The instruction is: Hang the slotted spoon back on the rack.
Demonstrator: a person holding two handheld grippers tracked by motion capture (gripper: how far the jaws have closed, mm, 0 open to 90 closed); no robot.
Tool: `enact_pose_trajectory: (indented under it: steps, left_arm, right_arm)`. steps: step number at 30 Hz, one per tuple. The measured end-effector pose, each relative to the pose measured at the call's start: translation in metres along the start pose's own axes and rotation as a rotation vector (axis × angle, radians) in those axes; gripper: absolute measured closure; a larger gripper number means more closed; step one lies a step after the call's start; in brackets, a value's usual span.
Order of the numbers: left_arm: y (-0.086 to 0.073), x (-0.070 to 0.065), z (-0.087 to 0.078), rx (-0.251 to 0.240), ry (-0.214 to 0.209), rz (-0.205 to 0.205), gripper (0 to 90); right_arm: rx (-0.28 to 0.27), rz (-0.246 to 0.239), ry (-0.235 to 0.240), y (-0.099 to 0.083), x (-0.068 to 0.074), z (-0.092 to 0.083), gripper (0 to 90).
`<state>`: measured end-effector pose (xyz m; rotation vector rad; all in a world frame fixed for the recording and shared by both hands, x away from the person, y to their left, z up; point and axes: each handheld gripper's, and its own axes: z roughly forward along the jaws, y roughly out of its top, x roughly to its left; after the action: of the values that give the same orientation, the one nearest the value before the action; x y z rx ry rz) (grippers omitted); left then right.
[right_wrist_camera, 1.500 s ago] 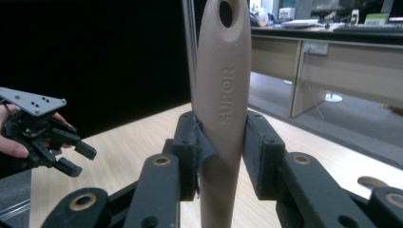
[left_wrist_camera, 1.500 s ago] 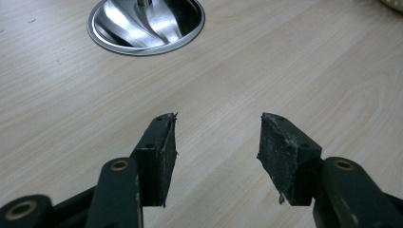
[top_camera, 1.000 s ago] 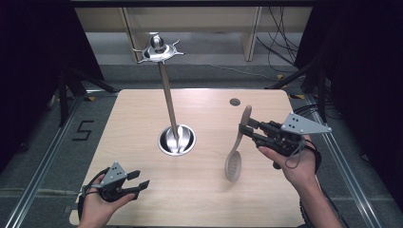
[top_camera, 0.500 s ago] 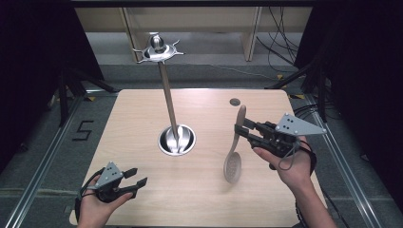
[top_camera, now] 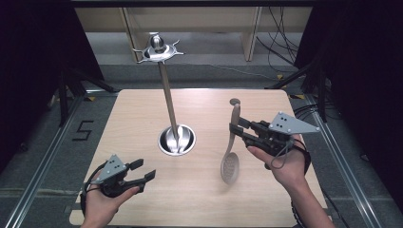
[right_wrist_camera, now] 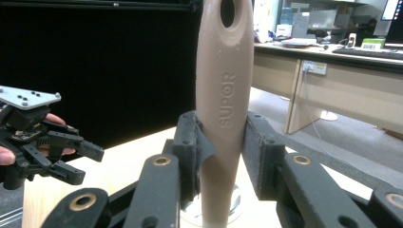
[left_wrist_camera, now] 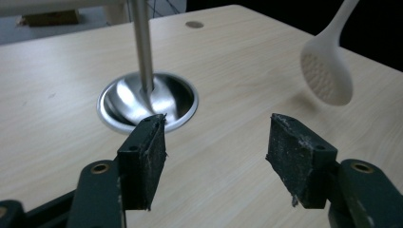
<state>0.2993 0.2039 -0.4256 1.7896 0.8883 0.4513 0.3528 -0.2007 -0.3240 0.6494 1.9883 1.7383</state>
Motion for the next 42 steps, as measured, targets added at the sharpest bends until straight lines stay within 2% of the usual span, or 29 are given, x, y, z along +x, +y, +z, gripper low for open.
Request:
enact_pose_trajectory:
  steps: [3,5,6,7,8,11,14,18,20,22,23,25,26,28,29,31,33,36,37,38,41,42]
  left_arm:
    - [0.022,-0.011,0.009,-0.040,-0.038,0.034,35.9]
    - [0.039,-0.019,0.016,-0.070,-0.063,0.055,37.0]
    - [0.055,-0.028,0.022,-0.090,-0.088,0.076,37.7]
    - [0.063,-0.032,0.026,-0.101,-0.104,0.097,38.3]
    - [0.063,-0.032,0.026,-0.101,-0.104,0.097,39.0]
    - [0.080,-0.044,0.036,-0.113,-0.146,0.127,40.1]
    - [0.091,-0.055,0.046,-0.120,-0.180,0.135,42.2]
    - [0.095,-0.064,0.059,-0.126,-0.201,0.114,45.1]
    - [0.095,-0.066,0.065,-0.131,-0.196,0.117,46.5]
    - [0.094,-0.069,0.072,-0.138,-0.190,0.099,47.6]
    - [0.095,-0.069,0.074,-0.144,-0.190,0.109,47.8]
    - [0.095,-0.072,0.079,-0.152,-0.193,0.099,48.0]
    - [0.096,-0.074,0.081,-0.153,-0.194,0.103,48.0]
    - [0.096,-0.078,0.086,-0.155,-0.196,0.109,48.1]
    - [0.097,-0.079,0.088,-0.154,-0.194,0.111,48.3]
    - [0.097,-0.081,0.093,-0.149,-0.188,0.115,49.4]
    - [0.096,-0.082,0.098,-0.151,-0.186,0.115,50.8]
    - [0.097,-0.084,0.103,-0.161,-0.181,0.130,53.9]
    - [0.096,-0.085,0.106,-0.164,-0.173,0.134,56.7]
    - [0.096,-0.085,0.106,-0.164,-0.173,0.134,57.9]
    - [0.096,-0.086,0.110,-0.164,-0.167,0.146,60.2]
    - [0.096,-0.086,0.111,-0.168,-0.164,0.146,61.4]
  right_arm:
    - [0.005,-0.008,-0.007,0.001,0.003,0.003,69.3]
    - [0.010,0.015,-0.019,0.001,0.009,0.006,69.3]
    - [0.023,0.021,-0.022,0.001,0.011,0.007,69.3]
    - [0.020,0.018,-0.020,0.001,0.012,0.009,69.3]
    - [0.020,0.018,-0.020,0.001,0.012,0.009,69.3]
    - [0.030,0.020,-0.025,0.000,0.018,0.013,69.3]
    - [0.034,0.011,-0.025,0.000,0.021,0.019,69.3]
    - [0.036,0.020,-0.031,-0.001,0.024,0.026,69.3]
    - [0.042,0.028,-0.030,-0.002,0.026,0.029,69.3]
    - [0.048,0.035,-0.024,-0.002,0.028,0.031,69.3]
    - [0.046,0.030,-0.030,-0.002,0.028,0.032,69.3]
    - [0.045,0.051,-0.026,-0.002,0.030,0.033,69.3]
    - [0.050,0.049,-0.016,-0.002,0.030,0.033,69.3]
    - [0.055,0.043,-0.038,-0.001,0.030,0.032,69.3]
    - [0.041,0.029,-0.036,-0.001,0.029,0.032,69.3]
    - [0.047,0.051,-0.037,-0.001,0.030,0.032,69.3]
    - [0.041,0.036,-0.042,-0.001,0.029,0.032,69.3]
    - [0.042,0.057,-0.038,-0.002,0.030,0.033,69.2]
    - [0.041,0.036,-0.044,-0.001,0.029,0.033,69.3]
    - [0.041,0.036,-0.044,-0.001,0.029,0.033,69.3]
    - [0.059,0.080,-0.038,-0.002,0.031,0.033,69.2]
    - [0.062,0.077,-0.042,-0.002,0.032,0.033,69.2]
